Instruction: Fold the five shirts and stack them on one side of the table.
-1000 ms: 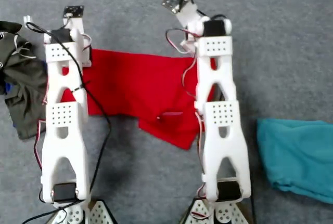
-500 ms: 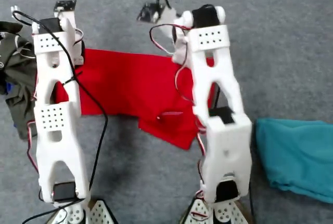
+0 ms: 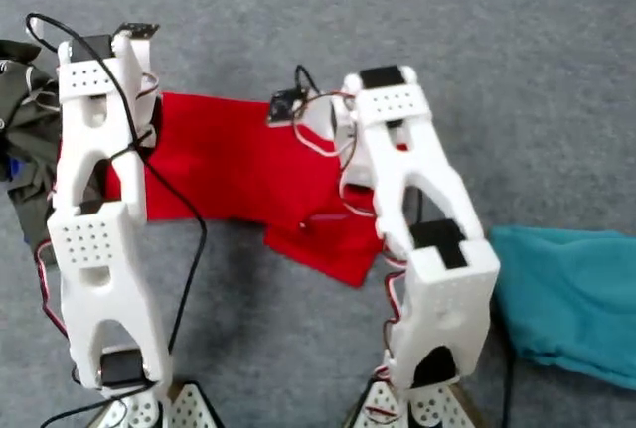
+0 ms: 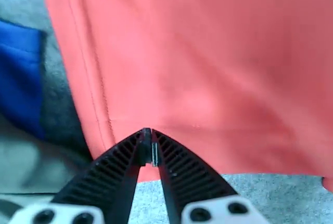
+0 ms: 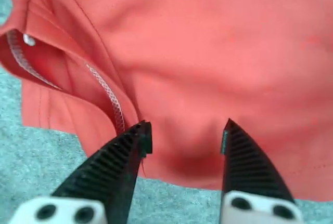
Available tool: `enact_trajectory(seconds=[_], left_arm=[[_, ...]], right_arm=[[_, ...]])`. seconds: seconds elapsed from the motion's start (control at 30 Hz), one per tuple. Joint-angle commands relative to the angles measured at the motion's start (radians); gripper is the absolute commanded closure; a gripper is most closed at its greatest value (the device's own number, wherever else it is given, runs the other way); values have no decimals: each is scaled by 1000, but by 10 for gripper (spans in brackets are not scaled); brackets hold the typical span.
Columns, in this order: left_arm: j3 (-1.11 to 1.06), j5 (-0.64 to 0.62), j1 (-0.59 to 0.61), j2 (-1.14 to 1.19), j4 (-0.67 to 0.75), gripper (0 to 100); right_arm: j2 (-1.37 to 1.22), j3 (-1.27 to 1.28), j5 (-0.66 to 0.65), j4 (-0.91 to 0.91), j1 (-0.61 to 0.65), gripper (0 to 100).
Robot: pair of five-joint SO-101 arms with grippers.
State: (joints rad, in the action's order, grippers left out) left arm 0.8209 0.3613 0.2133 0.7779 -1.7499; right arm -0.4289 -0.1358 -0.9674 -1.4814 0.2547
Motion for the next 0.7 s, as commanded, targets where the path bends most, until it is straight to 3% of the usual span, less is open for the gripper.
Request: enact_trajectory(seconds=[0.0, 0.2, 0.67], left_arm=[[0, 11, 17, -73, -9, 981], [-2, 52, 26, -71, -8, 981], [8, 87, 48, -74, -8, 981]], right_arm=[[7, 5, -6, 5, 27, 812], [7, 10, 17, -61, 88, 919], [5, 85, 52, -32, 97, 921]])
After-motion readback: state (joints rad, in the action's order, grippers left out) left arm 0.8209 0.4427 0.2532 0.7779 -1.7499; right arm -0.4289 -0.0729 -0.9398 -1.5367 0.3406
